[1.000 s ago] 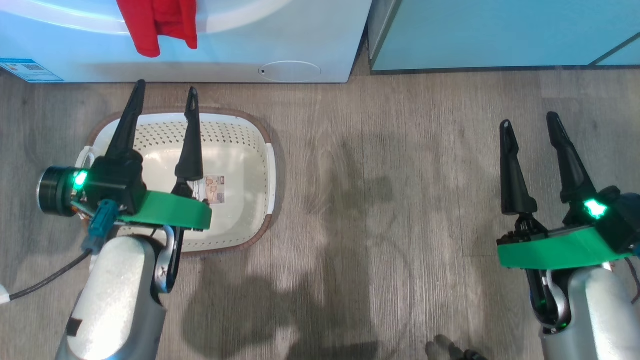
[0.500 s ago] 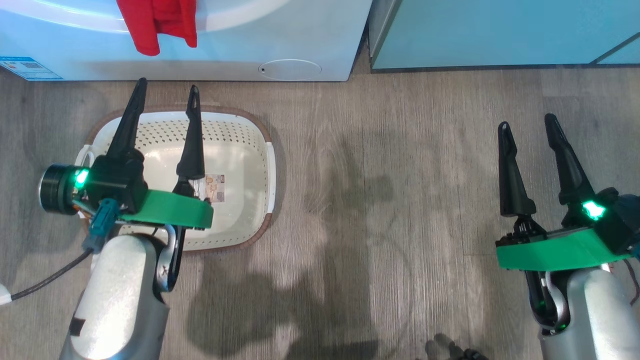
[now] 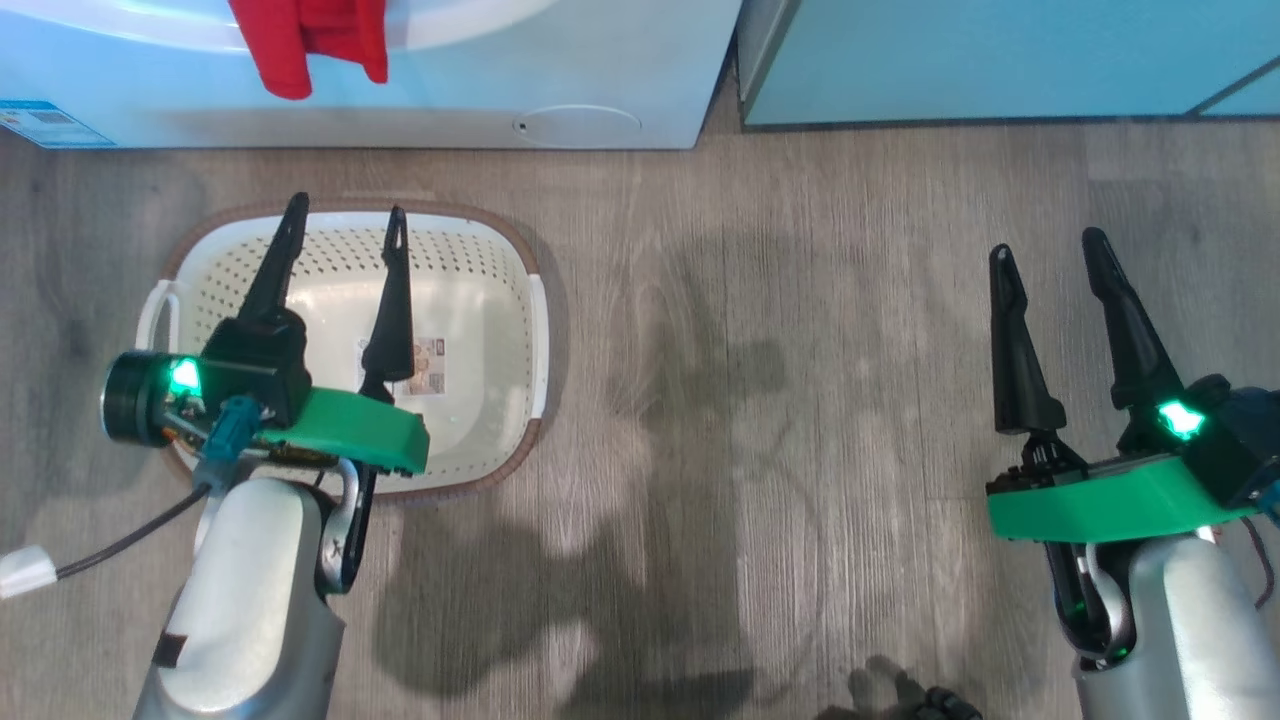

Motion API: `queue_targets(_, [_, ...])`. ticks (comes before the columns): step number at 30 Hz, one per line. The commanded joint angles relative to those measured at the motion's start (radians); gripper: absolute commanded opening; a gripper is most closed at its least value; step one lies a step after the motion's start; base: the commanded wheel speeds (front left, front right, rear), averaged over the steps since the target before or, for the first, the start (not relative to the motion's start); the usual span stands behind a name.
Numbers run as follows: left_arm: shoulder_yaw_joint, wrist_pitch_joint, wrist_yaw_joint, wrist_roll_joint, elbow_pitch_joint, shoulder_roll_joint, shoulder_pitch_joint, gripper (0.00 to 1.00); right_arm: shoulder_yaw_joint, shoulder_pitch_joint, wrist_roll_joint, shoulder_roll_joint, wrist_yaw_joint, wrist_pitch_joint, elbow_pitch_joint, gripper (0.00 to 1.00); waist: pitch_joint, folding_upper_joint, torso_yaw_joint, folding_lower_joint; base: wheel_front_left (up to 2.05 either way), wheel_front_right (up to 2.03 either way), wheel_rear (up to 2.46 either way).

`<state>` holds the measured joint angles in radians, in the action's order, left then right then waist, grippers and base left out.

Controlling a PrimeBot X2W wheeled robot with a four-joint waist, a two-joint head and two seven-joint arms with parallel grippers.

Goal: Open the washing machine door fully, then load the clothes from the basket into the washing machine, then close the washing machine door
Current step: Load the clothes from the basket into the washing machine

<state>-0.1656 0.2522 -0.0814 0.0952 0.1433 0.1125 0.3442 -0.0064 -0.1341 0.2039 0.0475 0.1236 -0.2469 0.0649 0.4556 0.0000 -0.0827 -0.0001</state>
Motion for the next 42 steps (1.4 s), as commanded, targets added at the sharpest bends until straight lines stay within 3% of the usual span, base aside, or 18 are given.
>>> queue_targets(1, [0.028, 0.01, 0.003, -0.009, -0.009, 0.01, 0.01, 1.0, 0.027, -0.009, 0.008, 0.003, 0.007, -0.006, 0.03, 1.0, 0.015, 0.0, -0.007, 0.0001, 0.0, 0.0, 0.0])
queue_targets(7, [0.051, -0.013, 0.017, 0.024, 0.096, 0.024, 0.089, 1.0, 0.032, -0.02, 0.015, 0.003, 0.007, -0.008, 0.037, 1.0, 0.09, 0.0, -0.027, 0.0001, 0.0, 0.0, 0.0])
queue_targets(19, [0.104, -0.118, 0.034, 0.055, 0.278, 0.106, 0.391, 1.0, 0.066, -0.061, 0.043, 0.003, 0.007, -0.014, 0.022, 1.0, 0.212, 0.0, -0.09, 0.0001, 0.0, 0.0, 0.0])
queue_targets(25, [0.123, -0.145, 0.024, 0.055, 0.344, 0.147, 0.497, 1.0, 0.073, -0.072, 0.055, 0.003, 0.007, -0.015, 0.026, 1.0, 0.238, 0.0, -0.114, 0.0001, 0.0, 0.0, 0.0])
queue_targets(31, [0.144, -0.163, -0.013, 0.049, 0.424, 0.181, 0.594, 1.0, 0.074, -0.076, 0.067, 0.003, 0.007, -0.015, 0.032, 1.0, 0.258, 0.0, -0.13, 0.0001, 0.0, 0.0, 0.0])
queue_targets(42, [0.137, -0.181, 0.013, 0.069, 0.549, 0.207, 0.709, 1.0, 0.079, -0.083, 0.077, 0.003, 0.007, -0.015, 0.037, 1.0, 0.282, 0.0, -0.148, 0.0001, 0.0, 0.0, 0.0])
